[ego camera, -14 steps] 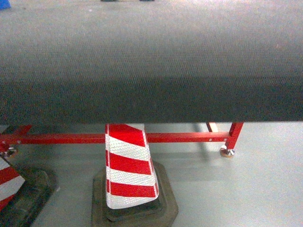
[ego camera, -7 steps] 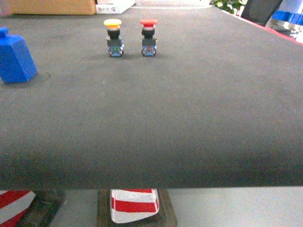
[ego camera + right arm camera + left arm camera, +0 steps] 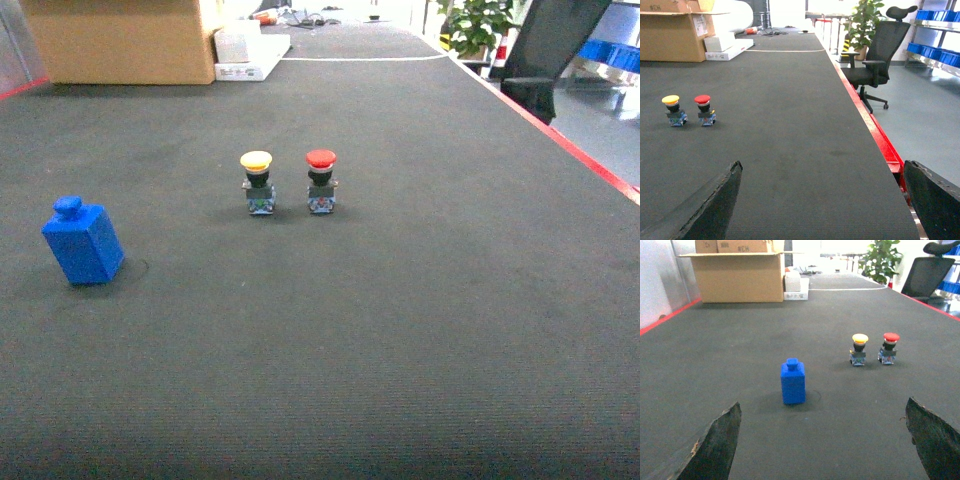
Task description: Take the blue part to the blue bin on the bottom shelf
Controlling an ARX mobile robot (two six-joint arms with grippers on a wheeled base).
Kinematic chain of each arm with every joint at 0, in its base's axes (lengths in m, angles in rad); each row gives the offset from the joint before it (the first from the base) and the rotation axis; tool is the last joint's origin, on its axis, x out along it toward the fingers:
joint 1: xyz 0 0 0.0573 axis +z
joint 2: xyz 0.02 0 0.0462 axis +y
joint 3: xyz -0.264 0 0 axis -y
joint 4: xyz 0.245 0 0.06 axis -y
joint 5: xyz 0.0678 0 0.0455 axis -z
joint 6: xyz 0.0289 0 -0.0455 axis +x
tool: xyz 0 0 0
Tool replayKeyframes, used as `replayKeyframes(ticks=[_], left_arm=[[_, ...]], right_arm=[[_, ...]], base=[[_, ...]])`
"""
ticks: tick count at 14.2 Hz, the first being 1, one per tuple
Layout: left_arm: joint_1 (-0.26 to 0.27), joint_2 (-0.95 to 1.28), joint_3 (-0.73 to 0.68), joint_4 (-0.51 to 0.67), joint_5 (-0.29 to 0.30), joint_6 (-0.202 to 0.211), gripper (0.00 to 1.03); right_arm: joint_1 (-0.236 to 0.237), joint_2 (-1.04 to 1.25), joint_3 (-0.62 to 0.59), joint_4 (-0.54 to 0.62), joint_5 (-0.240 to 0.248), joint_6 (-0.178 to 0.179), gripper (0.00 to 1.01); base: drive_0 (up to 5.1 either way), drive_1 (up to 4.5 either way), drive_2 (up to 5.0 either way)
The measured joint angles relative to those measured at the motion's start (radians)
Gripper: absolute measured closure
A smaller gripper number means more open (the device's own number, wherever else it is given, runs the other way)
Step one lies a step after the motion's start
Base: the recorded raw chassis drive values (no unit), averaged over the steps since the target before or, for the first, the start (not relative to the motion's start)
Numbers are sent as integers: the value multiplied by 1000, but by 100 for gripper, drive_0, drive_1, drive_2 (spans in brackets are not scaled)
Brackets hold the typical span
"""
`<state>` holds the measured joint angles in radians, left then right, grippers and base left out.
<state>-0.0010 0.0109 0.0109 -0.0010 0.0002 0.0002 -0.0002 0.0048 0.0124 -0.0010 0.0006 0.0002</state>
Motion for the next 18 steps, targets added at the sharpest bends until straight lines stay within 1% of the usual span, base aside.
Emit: replayKeyframes(ticks=[4, 5, 6, 7, 8, 9, 10, 11, 12, 13, 15, 18], left_arm=[[0, 0, 0, -3, 0, 0, 5], [-73, 157, 80, -169, -165, -84, 5], [-87, 353, 100, -22, -203, -120, 5], [-84, 477, 103, 103, -206, -119, 5], [-72, 623, 122, 237, -200, -110, 5], [-62, 777, 163, 371, -195, -102, 5], [-49, 954, 230, 510, -175, -97, 5], [-44, 1108, 293, 615, -159, -93, 5], [-43, 1218, 340, 674, -149, -79, 5], [-33, 1378, 407, 737, -125, -62, 5], [-15, 1562, 496, 782, -103, -42, 5], [1, 1749, 605, 801, -81, -19, 5]], right_arm=[[0, 0, 0, -4, 0, 0, 3], [0, 0, 0, -4, 1, 1, 3], [0, 0, 0, -3, -3, 0, 3], [0, 0, 0, -4, -2, 0, 3], [0, 0, 0, -4, -2, 0, 3], [0, 0, 0, -3, -1, 0, 3], [0, 0, 0, -4, -1, 0, 3], [0, 0, 0, -4, -1, 0, 3], [0, 0, 0, -4, -1, 0, 3], [0, 0, 0, -4, -1, 0, 3], [0, 0, 0, -4, -1, 0, 3], [0, 0, 0, -4, -1, 0, 3]], base=[[0, 0, 0], [0, 0, 0], [0, 0, 0], [0, 0, 0], [0, 0, 0], [0, 0, 0], [0, 0, 0], [0, 0, 0], [0, 0, 0], [0, 0, 0], [0, 0, 0], [0, 0, 0]])
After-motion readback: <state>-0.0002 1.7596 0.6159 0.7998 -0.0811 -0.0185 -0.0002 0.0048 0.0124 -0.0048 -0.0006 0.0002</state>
